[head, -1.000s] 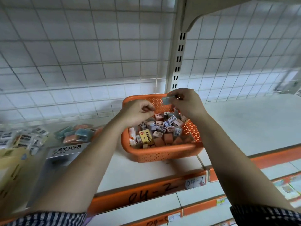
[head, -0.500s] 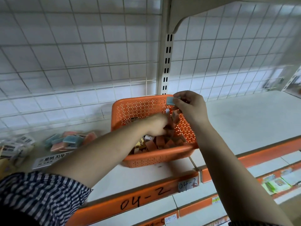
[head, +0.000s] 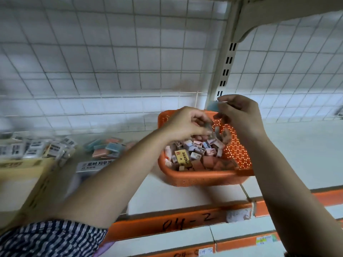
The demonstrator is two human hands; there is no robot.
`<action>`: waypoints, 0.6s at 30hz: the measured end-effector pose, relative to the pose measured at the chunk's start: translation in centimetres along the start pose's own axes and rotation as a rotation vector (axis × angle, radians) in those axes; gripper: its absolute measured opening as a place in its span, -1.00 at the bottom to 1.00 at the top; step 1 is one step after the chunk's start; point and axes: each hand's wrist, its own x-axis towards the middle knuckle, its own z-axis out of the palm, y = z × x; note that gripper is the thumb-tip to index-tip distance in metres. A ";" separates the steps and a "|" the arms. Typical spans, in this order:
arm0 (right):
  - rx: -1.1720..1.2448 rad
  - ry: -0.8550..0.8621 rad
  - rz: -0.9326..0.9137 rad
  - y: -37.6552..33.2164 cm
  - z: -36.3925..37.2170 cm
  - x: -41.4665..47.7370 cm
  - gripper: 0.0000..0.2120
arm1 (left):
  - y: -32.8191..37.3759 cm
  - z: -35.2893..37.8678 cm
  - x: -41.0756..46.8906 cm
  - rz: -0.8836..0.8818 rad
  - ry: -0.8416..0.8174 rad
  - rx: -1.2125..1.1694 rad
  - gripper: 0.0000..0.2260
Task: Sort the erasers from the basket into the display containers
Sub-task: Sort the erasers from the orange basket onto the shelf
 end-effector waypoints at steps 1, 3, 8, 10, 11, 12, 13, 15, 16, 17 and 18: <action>0.030 -0.018 -0.009 -0.7 1.1 -0.1 -0.91 | 0.0 -1.3 -1.0 0.005 0.068 -0.045 -0.83; 0.089 -0.070 -0.027 -2.1 3.7 -0.4 -0.92 | 0.2 -4.2 -3.5 0.025 0.199 -0.107 -0.86; 0.298 -0.233 -0.020 -4.3 13.0 -2.4 -0.91 | 1.4 -12.1 -11.8 0.032 0.493 -0.174 -0.92; 0.346 -0.288 0.009 -5.0 17.6 -3.7 -0.90 | 1.3 -15.6 -15.7 0.041 0.566 -0.147 -0.95; 0.357 -0.315 0.025 -5.5 20.0 -4.5 -0.90 | 1.0 -17.4 -17.7 0.044 0.604 -0.132 -0.95; 0.369 -0.342 0.044 -5.9 22.3 -5.2 -0.89 | 0.8 -19.2 -19.7 0.042 0.641 -0.120 -0.96; 0.385 -0.365 0.066 -6.2 24.4 -5.9 -0.88 | 0.5 -20.9 -21.5 0.036 0.673 -0.111 -0.96; 0.408 -0.403 0.099 -6.5 28.1 -7.1 -0.87 | -0.4 -24.3 -24.7 0.013 0.707 -0.093 -0.88; 0.403 -0.420 0.103 -6.4 29.6 -7.6 -0.88 | -0.9 -25.8 -26.0 -0.004 0.714 -0.096 -0.83; 0.394 -0.435 0.103 -6.3 30.8 -8.1 -0.90 | -1.4 -27.0 -27.1 -0.022 0.717 -0.110 -0.78; 0.387 -0.449 0.105 -6.1 31.9 -8.6 -0.92 | -2.1 -28.2 -28.1 -0.037 0.714 -0.130 -0.74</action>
